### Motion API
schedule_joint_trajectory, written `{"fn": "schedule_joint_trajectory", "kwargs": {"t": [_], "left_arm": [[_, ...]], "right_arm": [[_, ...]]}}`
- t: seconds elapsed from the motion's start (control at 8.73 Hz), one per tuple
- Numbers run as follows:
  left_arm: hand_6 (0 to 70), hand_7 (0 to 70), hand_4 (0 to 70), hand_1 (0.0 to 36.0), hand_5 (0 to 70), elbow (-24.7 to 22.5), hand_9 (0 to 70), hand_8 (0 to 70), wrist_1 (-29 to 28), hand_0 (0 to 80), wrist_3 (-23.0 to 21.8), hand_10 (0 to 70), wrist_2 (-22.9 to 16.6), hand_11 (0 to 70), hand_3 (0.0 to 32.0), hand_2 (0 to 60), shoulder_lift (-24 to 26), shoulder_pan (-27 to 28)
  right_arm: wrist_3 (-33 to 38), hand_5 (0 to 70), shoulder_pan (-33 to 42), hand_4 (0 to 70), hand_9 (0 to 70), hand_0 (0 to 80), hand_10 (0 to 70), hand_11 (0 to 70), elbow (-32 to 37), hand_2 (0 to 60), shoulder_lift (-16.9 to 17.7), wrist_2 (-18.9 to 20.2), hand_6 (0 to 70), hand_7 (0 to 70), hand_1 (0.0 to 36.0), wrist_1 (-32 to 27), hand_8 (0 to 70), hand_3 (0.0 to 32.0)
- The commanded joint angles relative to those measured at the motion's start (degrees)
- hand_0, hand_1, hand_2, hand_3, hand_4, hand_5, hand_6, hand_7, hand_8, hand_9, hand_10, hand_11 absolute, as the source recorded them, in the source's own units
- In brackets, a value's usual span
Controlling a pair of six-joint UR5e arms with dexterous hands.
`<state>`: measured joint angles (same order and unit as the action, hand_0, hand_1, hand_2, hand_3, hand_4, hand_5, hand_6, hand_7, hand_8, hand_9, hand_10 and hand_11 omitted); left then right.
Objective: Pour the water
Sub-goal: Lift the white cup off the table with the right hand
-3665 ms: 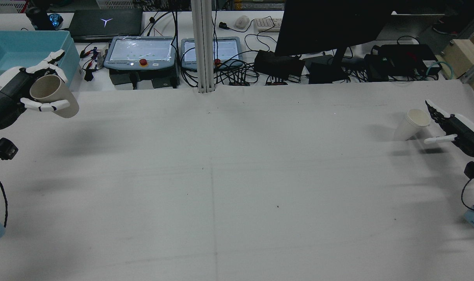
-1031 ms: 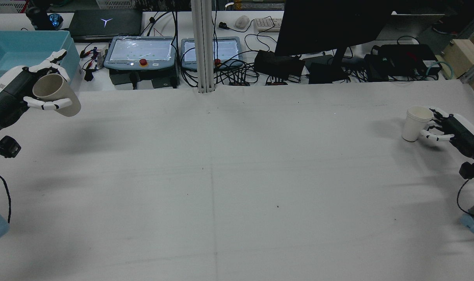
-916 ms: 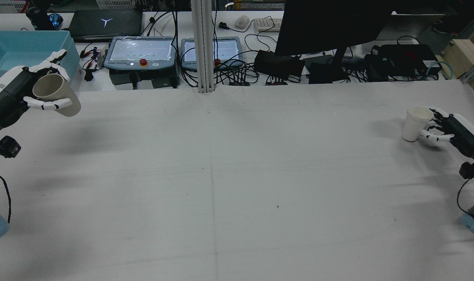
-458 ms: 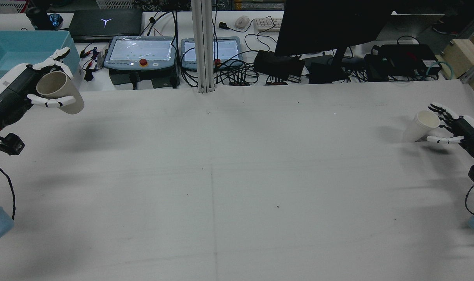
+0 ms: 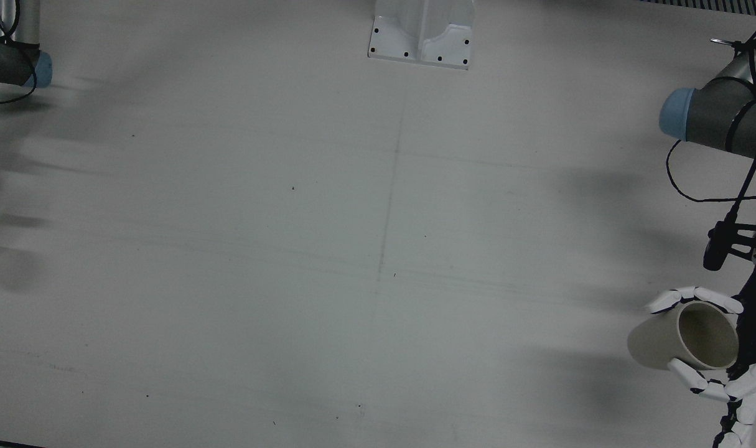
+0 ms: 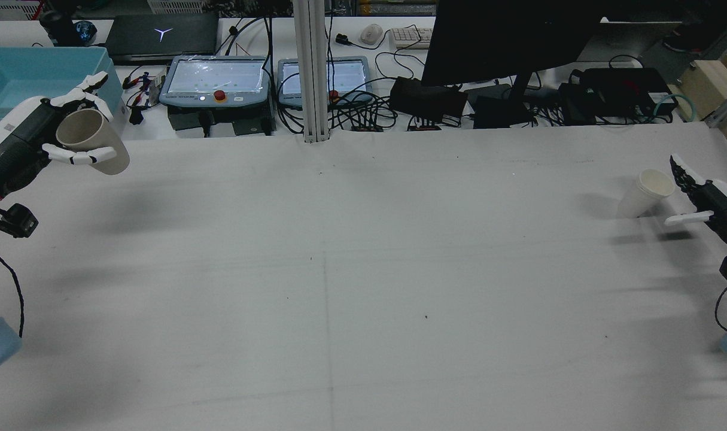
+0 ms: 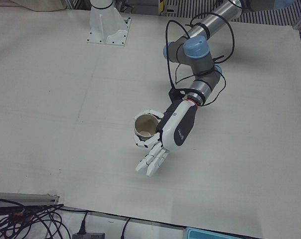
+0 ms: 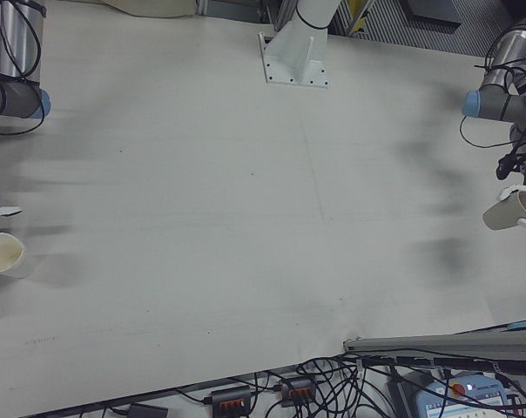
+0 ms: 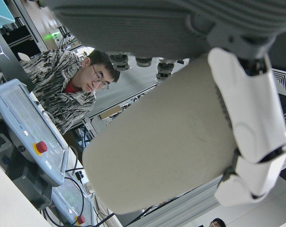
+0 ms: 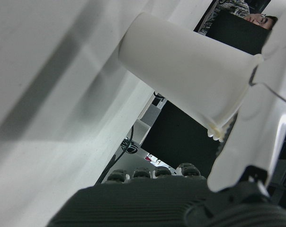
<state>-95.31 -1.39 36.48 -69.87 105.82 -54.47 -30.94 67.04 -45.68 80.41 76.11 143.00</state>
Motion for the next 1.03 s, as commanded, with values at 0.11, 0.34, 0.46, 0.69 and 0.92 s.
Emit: {"fn": "schedule_joint_trajectory", "kwargs": {"t": [0.11, 0.34, 0.46, 0.69, 0.92], "left_arm": [[6.3, 7.1, 35.0, 32.4, 46.8, 0.03, 1.5, 1.0, -0.1, 47.0, -0.09, 2.6, 0.0, 5.6, 0.0, 60.0, -0.09, -0.02], [6.2, 7.0, 34.9, 32.0, 46.6, 0.39, 1.5, 0.9, -0.45, 47.2, -0.09, 2.5, 0.0, 5.5, 0.0, 60.0, -0.09, -0.11], [6.2, 6.9, 34.7, 32.0, 46.5, 0.39, 1.5, 0.9, -0.45, 47.1, -0.09, 2.5, 0.0, 5.5, 0.0, 60.0, -0.17, -0.11], [6.2, 7.0, 34.6, 31.7, 46.4, 0.56, 1.6, 1.1, -0.54, 47.0, -0.01, 2.6, 0.0, 5.6, 0.0, 60.0, -0.17, -0.02], [6.2, 6.9, 34.6, 31.4, 46.4, 0.83, 1.7, 1.2, -0.8, 46.9, 0.08, 2.6, 0.0, 5.6, 0.0, 60.0, -0.09, -0.02]], "right_arm": [[-0.69, 0.0, -1.64, 0.0, 0.0, 50.5, 0.0, 0.5, -0.02, 0.0, -2.1, -0.26, 0.0, 0.0, 16.5, 0.08, 0.0, 0.0], [-1.75, 1.8, -1.99, 0.0, 1.0, 51.2, 0.0, 2.0, 0.07, 1.4, -2.36, -0.35, 0.0, 0.0, 17.7, 0.08, 0.0, 0.0], [-1.84, 5.0, -2.08, 0.0, 2.9, 51.7, 1.6, 4.5, 0.07, 4.0, -2.71, -0.35, 0.6, 0.0, 18.7, 0.34, 0.6, 0.0], [-2.19, 21.4, -2.35, 2.2, 15.2, 55.5, 9.2, 15.9, 0.07, 13.6, -2.8, -0.35, 6.8, 10.9, 23.6, 0.78, 9.3, 0.0], [-2.98, 61.8, -2.35, 3.9, 42.4, 59.4, 27.4, 42.1, 0.07, 24.8, -2.8, -0.35, 18.1, 31.5, 27.2, 0.87, 28.5, 0.0]]}}
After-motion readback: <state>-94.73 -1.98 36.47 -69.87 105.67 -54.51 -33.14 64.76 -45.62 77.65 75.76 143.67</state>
